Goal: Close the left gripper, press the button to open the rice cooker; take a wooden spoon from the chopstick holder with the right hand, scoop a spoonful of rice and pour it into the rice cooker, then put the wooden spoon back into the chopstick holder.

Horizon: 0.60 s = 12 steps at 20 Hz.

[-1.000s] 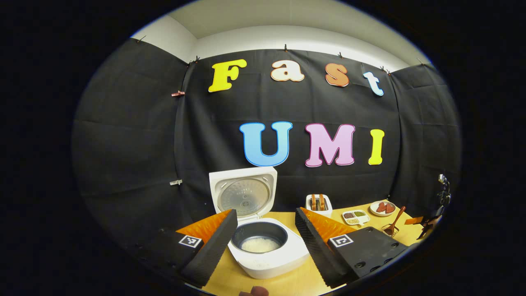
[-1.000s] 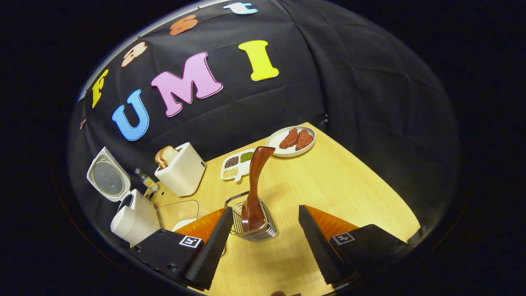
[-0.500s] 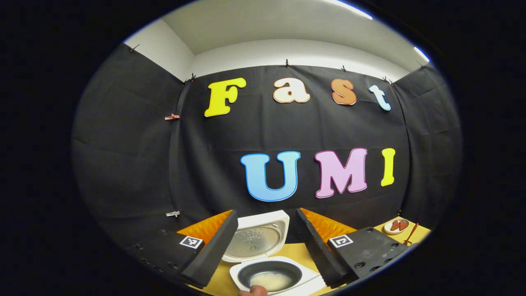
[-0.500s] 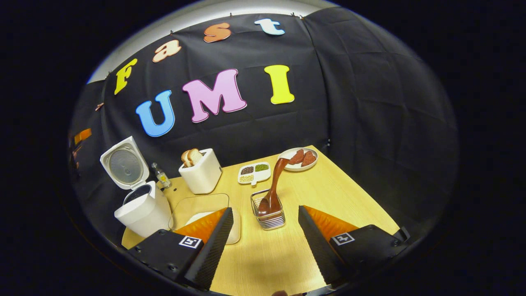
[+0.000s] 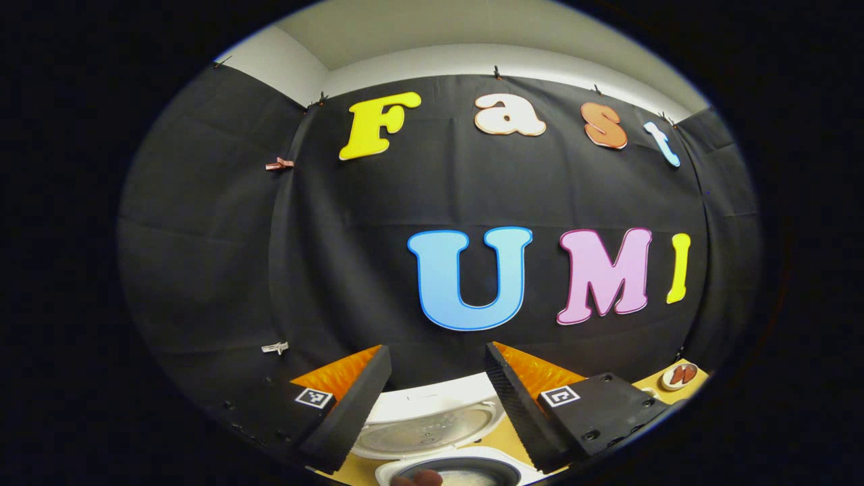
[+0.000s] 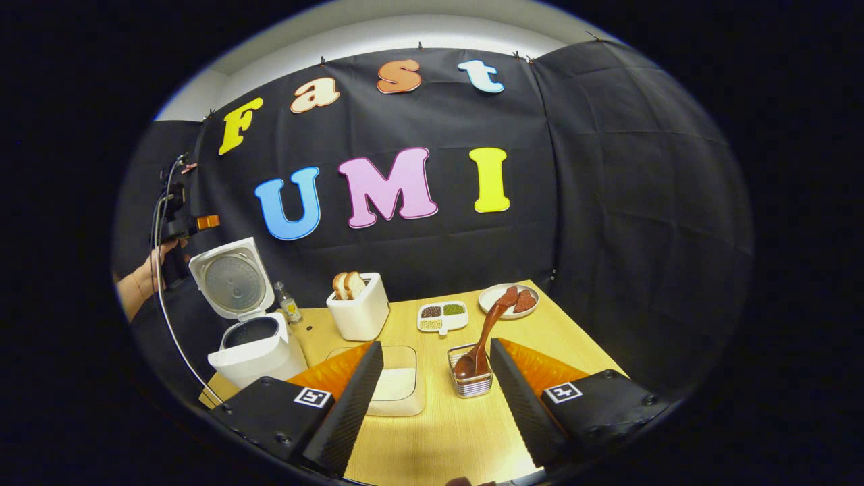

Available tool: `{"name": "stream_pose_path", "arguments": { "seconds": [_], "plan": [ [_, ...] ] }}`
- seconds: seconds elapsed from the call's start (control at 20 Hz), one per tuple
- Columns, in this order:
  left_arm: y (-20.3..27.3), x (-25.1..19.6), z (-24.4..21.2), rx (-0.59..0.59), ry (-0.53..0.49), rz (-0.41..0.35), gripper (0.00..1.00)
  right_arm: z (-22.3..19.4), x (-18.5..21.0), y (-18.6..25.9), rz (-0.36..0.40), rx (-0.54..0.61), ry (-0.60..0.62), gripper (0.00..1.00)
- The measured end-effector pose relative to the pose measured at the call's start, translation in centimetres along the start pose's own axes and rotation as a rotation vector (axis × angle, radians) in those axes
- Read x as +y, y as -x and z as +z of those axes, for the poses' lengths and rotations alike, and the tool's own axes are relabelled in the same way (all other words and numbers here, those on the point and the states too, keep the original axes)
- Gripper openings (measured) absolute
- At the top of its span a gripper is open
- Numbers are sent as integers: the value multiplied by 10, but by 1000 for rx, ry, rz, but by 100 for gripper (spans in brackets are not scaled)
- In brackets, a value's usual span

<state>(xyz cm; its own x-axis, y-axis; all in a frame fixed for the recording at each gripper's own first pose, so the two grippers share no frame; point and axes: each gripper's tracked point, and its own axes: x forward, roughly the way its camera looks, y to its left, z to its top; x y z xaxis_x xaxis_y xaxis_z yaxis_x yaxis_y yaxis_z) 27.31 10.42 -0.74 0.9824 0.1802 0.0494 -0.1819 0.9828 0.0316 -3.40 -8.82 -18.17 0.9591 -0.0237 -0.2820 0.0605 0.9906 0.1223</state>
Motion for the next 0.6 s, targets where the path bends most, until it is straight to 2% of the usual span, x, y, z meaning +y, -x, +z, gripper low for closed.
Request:
{"name": "stream_pose_path", "arguments": {
  "seconds": [0.3, 0.35, 0.45, 0.6],
  "plan": [
    [-49, 5, -50, 134, 38, 20, 96, -6, -1, 19, -54, -2, -10, 98],
    [-51, 4, -61, 174, 55, 27, 96, -5, -2, 21, -59, -3, -10, 98],
    [-46, 2, -60, 176, 58, 45, 100, -7, -3, 21, -58, 1, -8, 98],
    [-26, -7, -66, 205, 68, 65, 100, -8, 4, 17, -40, 7, -7, 98]
  ]
}}
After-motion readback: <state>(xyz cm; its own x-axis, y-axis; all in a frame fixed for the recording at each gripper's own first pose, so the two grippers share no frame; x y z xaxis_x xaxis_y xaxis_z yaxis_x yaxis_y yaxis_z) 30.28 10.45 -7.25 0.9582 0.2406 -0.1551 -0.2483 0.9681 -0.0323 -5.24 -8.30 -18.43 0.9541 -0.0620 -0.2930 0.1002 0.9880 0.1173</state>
